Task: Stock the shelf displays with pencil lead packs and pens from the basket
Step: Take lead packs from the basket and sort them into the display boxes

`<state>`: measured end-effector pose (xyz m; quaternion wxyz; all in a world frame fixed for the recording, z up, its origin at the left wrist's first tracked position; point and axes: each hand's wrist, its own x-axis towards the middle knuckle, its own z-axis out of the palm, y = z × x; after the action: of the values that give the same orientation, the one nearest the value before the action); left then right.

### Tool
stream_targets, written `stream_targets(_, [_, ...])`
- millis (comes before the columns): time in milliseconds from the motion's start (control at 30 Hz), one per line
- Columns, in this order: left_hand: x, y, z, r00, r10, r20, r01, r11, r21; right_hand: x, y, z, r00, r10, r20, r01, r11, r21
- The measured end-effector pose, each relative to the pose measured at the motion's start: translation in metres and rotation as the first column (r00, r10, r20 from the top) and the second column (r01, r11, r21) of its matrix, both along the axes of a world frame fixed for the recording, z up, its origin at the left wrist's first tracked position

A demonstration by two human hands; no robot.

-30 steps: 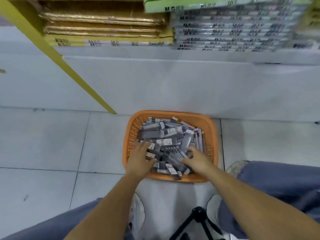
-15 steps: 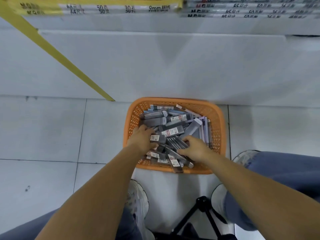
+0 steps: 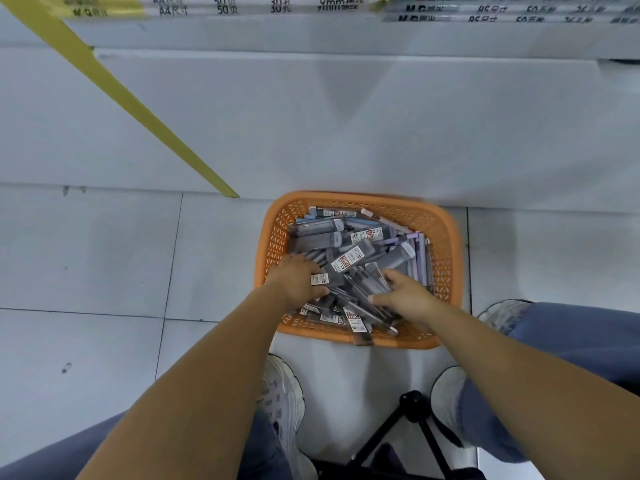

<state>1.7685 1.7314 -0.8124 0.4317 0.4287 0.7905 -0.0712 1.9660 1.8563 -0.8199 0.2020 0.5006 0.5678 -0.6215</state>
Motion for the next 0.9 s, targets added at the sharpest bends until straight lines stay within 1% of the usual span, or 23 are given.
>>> stream_targets(100, [-0.0009,-0.0021,0.0017,0.998,0.046,0.034,-0.047,0.999,0.021,0.0002,0.0024,0.0022,1.0,0.029,0.002,-0.029,0.999,0.02])
stream_targets(167, [0.0005,-0.0031,0.0023,0.997,0.064,0.045,-0.065,0.998,0.015,0.0028,0.0028,0.0031,1.0,0.006,-0.01,-0.006,1.0,0.025])
stream_targets(267, [0.0026,-0.0036,0.0003,1.0,0.027,0.011,-0.027,1.0,0.004,0.007,0.002,0.0033,0.998,-0.051,-0.03,0.053,0.998,0.04])
stream_targets(367, [0.0045,-0.0051,-0.0024,0.999,-0.034,-0.005,0.034,0.999,0.017,0.008,0.0006,0.0031,0.994,-0.093,-0.054,0.092,0.996,-0.012])
stream_targets(467, [0.0049,-0.006,-0.0026,0.999,-0.043,-0.016,0.045,0.994,0.098,0.006,-0.0022,0.0023,0.992,-0.109,-0.056,0.104,0.991,-0.083])
stream_targets(533, [0.0049,-0.0066,-0.0011,1.0,-0.016,-0.025,0.02,0.985,0.174,0.0041,-0.003,0.001,0.993,-0.103,-0.052,0.099,0.993,-0.071])
stream_targets(600, [0.0046,-0.0073,0.0005,1.0,0.024,0.016,-0.026,0.979,0.201,0.0036,-0.0012,0.0005,0.991,-0.122,-0.053,0.119,0.991,-0.054])
stream_targets(733, [0.0019,-0.0067,0.0023,0.987,0.09,0.134,-0.111,0.981,0.16,0.0056,0.0035,0.0044,0.987,-0.152,-0.047,0.15,0.988,-0.029])
stream_targets(800, [0.0022,-0.0054,0.001,0.989,0.067,0.134,-0.087,0.985,0.148,0.0071,0.0053,0.0055,0.984,-0.171,-0.04,0.171,0.985,-0.021])
stream_targets(900, [0.0055,-0.0047,-0.0026,0.995,0.017,0.094,-0.029,0.991,0.13,0.0092,0.0059,0.0067,0.975,-0.22,-0.034,0.219,0.975,-0.034])
